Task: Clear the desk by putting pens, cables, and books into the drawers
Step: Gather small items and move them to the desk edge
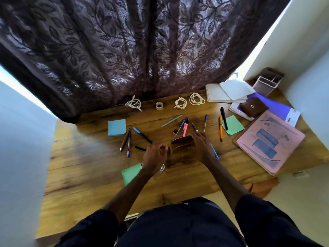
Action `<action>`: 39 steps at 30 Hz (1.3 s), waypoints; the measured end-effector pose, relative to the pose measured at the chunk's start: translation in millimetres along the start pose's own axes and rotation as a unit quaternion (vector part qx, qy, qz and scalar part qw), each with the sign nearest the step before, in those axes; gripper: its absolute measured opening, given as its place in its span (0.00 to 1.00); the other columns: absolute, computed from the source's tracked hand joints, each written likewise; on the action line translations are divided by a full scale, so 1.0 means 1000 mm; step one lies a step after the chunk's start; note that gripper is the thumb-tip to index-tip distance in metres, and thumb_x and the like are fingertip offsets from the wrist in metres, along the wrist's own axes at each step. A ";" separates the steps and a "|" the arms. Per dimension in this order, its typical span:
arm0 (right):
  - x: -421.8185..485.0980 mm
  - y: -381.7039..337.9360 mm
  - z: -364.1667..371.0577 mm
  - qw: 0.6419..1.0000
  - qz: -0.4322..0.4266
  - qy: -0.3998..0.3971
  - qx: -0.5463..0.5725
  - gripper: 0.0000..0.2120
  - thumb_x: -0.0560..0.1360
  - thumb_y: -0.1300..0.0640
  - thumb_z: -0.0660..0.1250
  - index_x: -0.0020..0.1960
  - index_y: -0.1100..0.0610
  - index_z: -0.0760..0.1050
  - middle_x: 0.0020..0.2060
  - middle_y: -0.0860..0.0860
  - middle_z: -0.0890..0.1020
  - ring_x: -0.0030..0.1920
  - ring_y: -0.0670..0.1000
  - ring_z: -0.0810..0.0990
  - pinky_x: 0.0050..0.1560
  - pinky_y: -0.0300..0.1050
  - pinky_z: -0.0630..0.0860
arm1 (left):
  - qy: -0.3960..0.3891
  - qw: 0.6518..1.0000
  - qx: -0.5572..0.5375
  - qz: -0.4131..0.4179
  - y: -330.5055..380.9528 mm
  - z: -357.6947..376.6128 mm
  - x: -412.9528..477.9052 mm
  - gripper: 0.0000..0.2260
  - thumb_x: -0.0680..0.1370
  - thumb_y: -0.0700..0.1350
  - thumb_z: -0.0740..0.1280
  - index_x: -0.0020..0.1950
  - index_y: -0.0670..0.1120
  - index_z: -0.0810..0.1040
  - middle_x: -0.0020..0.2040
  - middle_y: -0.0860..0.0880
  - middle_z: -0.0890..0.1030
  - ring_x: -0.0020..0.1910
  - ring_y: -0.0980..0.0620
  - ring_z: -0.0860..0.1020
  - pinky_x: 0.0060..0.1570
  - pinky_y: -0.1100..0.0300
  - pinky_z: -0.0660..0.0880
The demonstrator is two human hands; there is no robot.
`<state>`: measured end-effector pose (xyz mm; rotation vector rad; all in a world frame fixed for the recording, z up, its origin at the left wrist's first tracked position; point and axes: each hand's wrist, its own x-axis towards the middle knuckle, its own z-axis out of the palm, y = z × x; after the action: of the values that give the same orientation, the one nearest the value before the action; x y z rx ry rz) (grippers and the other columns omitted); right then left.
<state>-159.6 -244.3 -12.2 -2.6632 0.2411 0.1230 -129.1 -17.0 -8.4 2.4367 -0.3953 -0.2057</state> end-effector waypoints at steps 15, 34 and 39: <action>0.059 0.053 -0.081 0.984 -0.069 0.037 0.162 0.22 0.69 0.56 0.79 0.61 0.57 0.79 0.54 0.53 0.84 0.51 0.48 0.81 0.45 0.31 0.70 | 0.095 0.995 -0.014 -0.032 0.102 0.030 0.087 0.08 0.77 0.55 0.68 0.47 0.52 0.82 0.44 0.56 0.83 0.41 0.56 0.79 0.39 0.60 0.74; 0.245 0.275 -0.149 0.965 0.171 0.146 0.133 0.15 0.73 0.62 0.72 0.59 0.65 0.79 0.58 0.61 0.80 0.62 0.61 0.76 0.65 0.48 0.68 | -0.110 0.976 0.113 0.150 0.233 0.155 0.317 0.23 0.71 0.38 0.63 0.66 0.45 0.76 0.65 0.45 0.76 0.62 0.43 0.76 0.57 0.50 0.77; 0.289 0.296 -0.156 0.981 0.168 0.091 0.042 0.17 0.74 0.61 0.67 0.61 0.65 0.73 0.59 0.64 0.75 0.61 0.64 0.75 0.61 0.51 0.71 | -0.249 0.916 0.248 0.194 0.256 0.195 0.347 0.30 0.77 0.39 0.65 0.78 0.46 0.62 0.81 0.45 0.56 0.74 0.44 0.66 0.67 0.48 0.72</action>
<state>74.7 -618.6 -39.6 -2.5283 0.7371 -0.0246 91.7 -435.7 -14.7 2.6982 -1.2788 -0.6188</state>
